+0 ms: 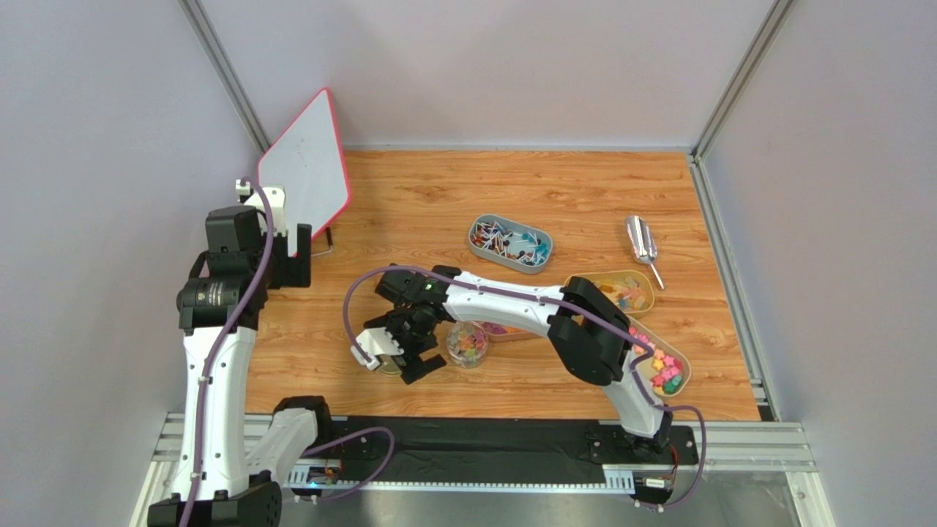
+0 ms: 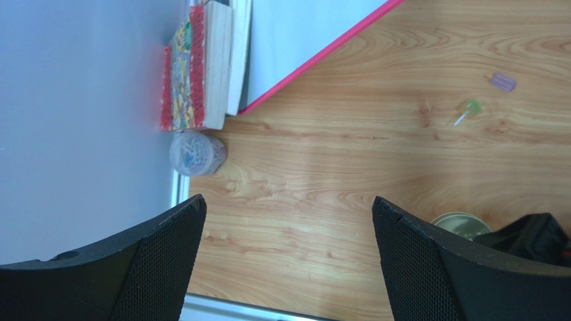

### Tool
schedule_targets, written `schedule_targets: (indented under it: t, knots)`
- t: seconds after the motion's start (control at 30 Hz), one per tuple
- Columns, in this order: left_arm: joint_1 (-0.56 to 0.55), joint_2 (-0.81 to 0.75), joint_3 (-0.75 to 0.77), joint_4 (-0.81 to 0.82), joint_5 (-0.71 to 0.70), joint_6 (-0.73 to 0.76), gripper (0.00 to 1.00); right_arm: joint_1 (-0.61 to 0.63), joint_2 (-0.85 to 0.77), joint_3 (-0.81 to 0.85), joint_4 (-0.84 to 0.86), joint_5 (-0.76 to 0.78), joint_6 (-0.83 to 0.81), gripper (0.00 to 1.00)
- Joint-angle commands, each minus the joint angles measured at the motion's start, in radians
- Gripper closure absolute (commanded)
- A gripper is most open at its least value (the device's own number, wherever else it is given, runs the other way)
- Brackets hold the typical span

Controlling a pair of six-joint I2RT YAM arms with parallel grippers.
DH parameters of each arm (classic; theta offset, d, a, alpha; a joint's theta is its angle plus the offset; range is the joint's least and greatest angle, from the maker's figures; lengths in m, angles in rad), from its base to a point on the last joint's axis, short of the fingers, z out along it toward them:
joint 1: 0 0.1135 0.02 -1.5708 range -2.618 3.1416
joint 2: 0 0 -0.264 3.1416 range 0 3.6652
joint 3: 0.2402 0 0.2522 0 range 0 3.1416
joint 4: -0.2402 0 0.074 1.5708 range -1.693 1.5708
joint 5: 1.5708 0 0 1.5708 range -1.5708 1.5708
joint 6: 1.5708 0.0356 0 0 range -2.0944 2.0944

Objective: Pack the candies
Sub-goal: Pick up the bottle lid at the center of the board.

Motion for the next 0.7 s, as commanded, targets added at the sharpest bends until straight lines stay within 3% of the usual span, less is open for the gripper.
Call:
schedule_targets:
  t: [0.0, 0.3, 0.5, 0.67]
  knots:
    - [0.029, -0.028, 0.033, 0.07, 0.052, -0.041, 0.01, 0.0, 0.049, 0.091, 0.105, 0.011, 0.006, 0.0]
    - [0.04, -0.037, 0.007, 0.048, 0.089, -0.049, 0.01, 0.001, 0.157, 0.2, 0.11, 0.049, 0.039, 0.0]
    - [0.04, -0.034, 0.016, 0.056, 0.092, -0.033, 0.0, 0.003, 0.177, 0.234, -0.052, 0.015, -0.015, 0.0]
    - [0.04, -0.032, 0.007, 0.056, 0.097, -0.049, 0.0, 0.004, 0.172, 0.216, -0.088, 0.012, -0.035, 0.0]
